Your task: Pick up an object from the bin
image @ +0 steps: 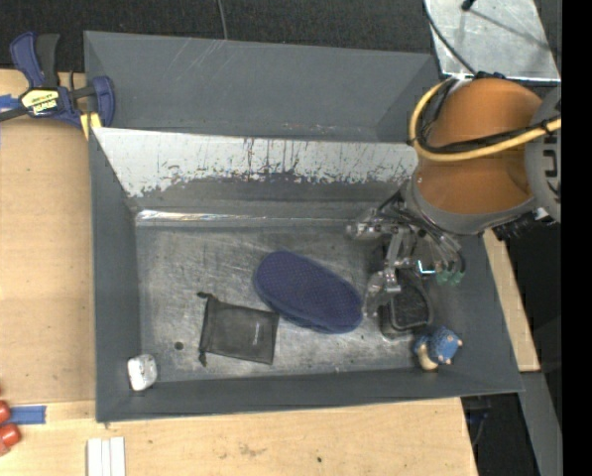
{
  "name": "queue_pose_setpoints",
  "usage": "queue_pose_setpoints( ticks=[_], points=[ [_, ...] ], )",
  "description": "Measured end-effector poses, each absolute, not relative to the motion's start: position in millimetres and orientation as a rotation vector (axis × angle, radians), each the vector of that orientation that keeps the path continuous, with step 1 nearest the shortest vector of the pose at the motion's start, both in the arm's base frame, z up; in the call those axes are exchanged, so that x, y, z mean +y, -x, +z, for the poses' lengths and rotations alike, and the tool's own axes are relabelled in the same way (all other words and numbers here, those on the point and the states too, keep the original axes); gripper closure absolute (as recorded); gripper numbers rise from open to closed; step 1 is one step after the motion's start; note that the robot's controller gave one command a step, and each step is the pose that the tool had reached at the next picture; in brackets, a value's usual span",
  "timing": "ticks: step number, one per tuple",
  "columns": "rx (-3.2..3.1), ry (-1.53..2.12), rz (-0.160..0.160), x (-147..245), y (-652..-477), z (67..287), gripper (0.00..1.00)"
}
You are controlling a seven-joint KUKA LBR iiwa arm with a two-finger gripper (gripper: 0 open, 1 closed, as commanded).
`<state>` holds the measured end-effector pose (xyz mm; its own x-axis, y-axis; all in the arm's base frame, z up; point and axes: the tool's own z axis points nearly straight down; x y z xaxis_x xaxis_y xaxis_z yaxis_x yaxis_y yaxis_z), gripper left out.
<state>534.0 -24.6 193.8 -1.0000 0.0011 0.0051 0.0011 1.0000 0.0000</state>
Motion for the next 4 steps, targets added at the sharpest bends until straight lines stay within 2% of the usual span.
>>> queue_pose_setpoints(
  ticks=[1,2,3,4],
  points=[
    [-3.124,-0.380,0.008,4,-551.3,77,0.00],
    [-3.128,-0.381,0.008,4,-552.3,79,1.00],
    [-3.130,-0.391,0.004,-9,-543.4,238,1.00],
    [-3.121,-0.389,0.000,-9,-541.8,233,0.00]
  ],
)
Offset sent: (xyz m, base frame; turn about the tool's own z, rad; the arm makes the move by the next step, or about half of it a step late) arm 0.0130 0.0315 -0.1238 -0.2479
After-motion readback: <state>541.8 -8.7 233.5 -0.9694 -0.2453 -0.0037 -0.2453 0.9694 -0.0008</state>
